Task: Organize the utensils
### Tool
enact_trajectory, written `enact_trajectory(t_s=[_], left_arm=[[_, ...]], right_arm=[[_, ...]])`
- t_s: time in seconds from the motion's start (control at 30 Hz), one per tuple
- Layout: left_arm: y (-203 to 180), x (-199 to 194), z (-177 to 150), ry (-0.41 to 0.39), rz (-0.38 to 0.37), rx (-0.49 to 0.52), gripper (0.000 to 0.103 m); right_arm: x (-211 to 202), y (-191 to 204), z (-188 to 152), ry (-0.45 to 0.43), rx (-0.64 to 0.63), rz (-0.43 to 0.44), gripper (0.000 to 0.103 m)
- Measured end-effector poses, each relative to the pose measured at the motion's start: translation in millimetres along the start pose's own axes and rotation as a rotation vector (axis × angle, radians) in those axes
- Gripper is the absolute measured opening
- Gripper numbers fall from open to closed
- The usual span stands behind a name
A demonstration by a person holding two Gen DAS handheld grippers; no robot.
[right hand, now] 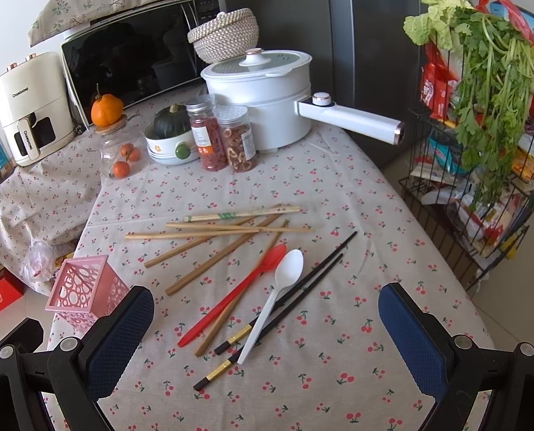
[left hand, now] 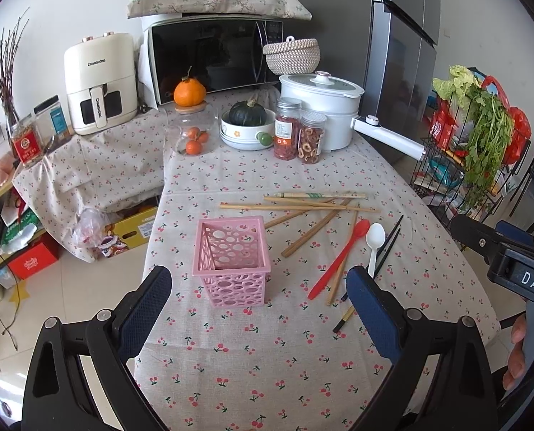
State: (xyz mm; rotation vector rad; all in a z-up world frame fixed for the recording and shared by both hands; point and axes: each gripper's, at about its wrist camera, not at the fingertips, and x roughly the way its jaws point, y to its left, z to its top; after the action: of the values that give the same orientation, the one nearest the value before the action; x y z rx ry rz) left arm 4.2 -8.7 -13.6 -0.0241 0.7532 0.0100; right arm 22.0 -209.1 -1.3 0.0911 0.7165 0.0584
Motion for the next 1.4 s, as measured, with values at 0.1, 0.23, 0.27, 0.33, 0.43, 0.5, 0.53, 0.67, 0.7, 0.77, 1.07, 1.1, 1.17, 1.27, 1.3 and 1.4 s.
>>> enact_trajectory(t_s=[0.1,0.23,0.27,0.33,0.43,0.5,0.53,0.67,0.7,0.77,1.07,1.1,1.17,1.27,1.3,1.4], left_arm=[[-0.2,0.0,-0.1,0.0,0.0,0.001,0.099],[-0.1,0.0,0.0,0.0,0.0,0.001,0.099],[-0.1,-0.1,-0.1,0.0,0.0,0.001,0.099],[0.0,-0.1,0.0,0.0,0.001,0.001,0.099],[-0.1,-0.2,-0.2,-0.001,0.001,0.001,0.099],[-0.2,0.0,-0.2,-0.001,0.0,0.001,0.099],[-0.3,0.0,-0.3,-0.001,0.001,0.001,0.099],[-0.3,-0.1,-0.4,-0.001,0.002,0.001,0.099],[-0.2,-0.3,-0.3,-0.001,0.003,0.001,0.099],[0.5,-0.5,-0.2,-0.001,0.001,0.0,0.099],[-1.2,-4.0,12.9,-0.043,0.009,0.024,0.102],[-2.5,-3.2,15.5,-0.035,-0.006,0.028,0.102],[-9.2,1.1,21.6,-0.009,-0.022,0.055,0.102],[-17.8,12.4,36.9,0.06,-0.074,0.091,0.102],[-22.8,17.0,42.7,0.086,-0.091,0.105,0.102],[-34.9,32.2,62.5,0.151,-0.108,0.134,0.102]], right_arm=[[0.1,-0.1,-0.3,0.001,0.002,0.0,0.103],[0.1,0.2,-0.5,0.003,0.004,0.003,0.103],[0.1,-0.1,-0.4,0.003,0.004,0.003,0.103],[0.1,0.0,-0.5,0.002,0.005,0.003,0.103],[0.3,0.1,-0.6,0.003,0.005,0.002,0.103],[0.3,-0.1,-0.5,0.003,0.005,0.002,0.103],[0.3,-0.3,-0.6,0.004,0.005,0.003,0.103],[0.4,-1.2,-0.7,0.003,0.005,0.002,0.103],[0.5,-1.3,-1.0,0.003,0.005,0.002,0.103],[0.6,-1.6,-1.3,0.003,0.006,0.001,0.103],[-0.6,-6.7,4.9,-0.019,-0.016,-0.053,0.103],[-0.4,-7.3,6.4,-0.019,-0.02,-0.059,0.103],[1.7,-11.5,10.1,0.0,-0.013,-0.049,0.103],[7.2,-24.4,19.3,0.045,0.044,-0.02,0.103],[9.7,-28.8,23.8,0.06,0.063,-0.019,0.103],[21.1,-42.6,41.1,0.115,0.111,-0.016,0.103]])
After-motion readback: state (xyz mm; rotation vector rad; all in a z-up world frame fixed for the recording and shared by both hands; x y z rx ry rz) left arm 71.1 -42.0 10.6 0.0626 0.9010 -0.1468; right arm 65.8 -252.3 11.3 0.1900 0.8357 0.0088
